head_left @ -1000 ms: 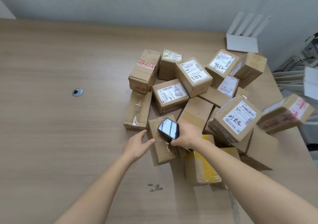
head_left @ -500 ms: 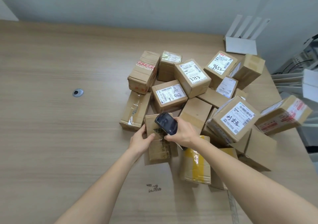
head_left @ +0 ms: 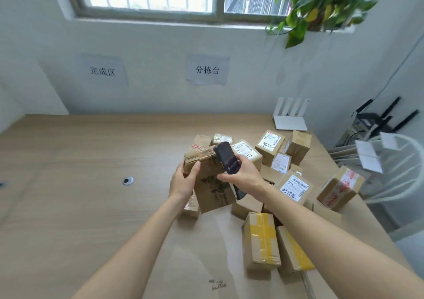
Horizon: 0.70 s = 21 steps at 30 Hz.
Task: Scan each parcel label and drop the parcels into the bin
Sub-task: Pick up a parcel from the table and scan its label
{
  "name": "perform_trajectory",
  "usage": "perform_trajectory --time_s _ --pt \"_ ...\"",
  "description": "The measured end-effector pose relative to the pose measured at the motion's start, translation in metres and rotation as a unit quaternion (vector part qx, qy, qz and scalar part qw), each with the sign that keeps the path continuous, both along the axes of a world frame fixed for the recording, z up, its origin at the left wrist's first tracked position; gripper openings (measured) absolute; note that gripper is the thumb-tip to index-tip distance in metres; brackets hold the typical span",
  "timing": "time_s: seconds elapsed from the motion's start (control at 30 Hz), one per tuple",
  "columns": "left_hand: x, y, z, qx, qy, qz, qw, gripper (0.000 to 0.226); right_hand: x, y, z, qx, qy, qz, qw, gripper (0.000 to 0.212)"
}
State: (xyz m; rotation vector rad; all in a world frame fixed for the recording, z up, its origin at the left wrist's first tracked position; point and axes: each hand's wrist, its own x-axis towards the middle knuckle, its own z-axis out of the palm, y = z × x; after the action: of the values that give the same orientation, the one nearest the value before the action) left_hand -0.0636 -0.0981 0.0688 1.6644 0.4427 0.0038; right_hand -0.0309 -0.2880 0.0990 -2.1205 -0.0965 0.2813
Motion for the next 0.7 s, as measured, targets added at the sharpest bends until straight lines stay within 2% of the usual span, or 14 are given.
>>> perform_trajectory --time_s 0.1,0.2,0.3,0.43,0.53,0.63,0.7 --pt "-0.023 0.013 0.043 -0.025 -0.012 0.007 1.000 0.046 -0.028 0.007 0.043 0.019 0.000 0.007 1.000 0.043" --pt "-0.051 0.027 0.078 -0.014 -0.026 0.003 1.000 0.046 -0.059 0.013 0.078 0.023 -0.010 0.021 0.999 0.036" --pt "-0.077 0.039 0.101 0.027 -0.047 0.006 0.998 0.047 -0.089 0.021 0.107 0.020 -0.020 0.036 0.999 0.037" --pt "-0.103 0.049 0.123 0.025 -0.083 0.002 0.996 0.042 -0.122 0.029 0.138 0.020 -0.049 0.036 0.998 0.034" --pt "-0.124 0.052 0.144 0.007 -0.095 -0.018 0.995 0.061 -0.145 0.032 0.153 0.030 -0.061 0.024 0.997 0.036" --pt "-0.139 0.053 0.155 -0.012 -0.113 -0.047 0.992 0.036 -0.160 0.033 0.161 0.033 -0.056 0.025 0.998 0.041" --pt "-0.147 0.055 0.157 -0.009 -0.123 -0.055 0.991 0.044 -0.169 0.032 0.164 0.037 -0.056 0.025 0.997 0.046"
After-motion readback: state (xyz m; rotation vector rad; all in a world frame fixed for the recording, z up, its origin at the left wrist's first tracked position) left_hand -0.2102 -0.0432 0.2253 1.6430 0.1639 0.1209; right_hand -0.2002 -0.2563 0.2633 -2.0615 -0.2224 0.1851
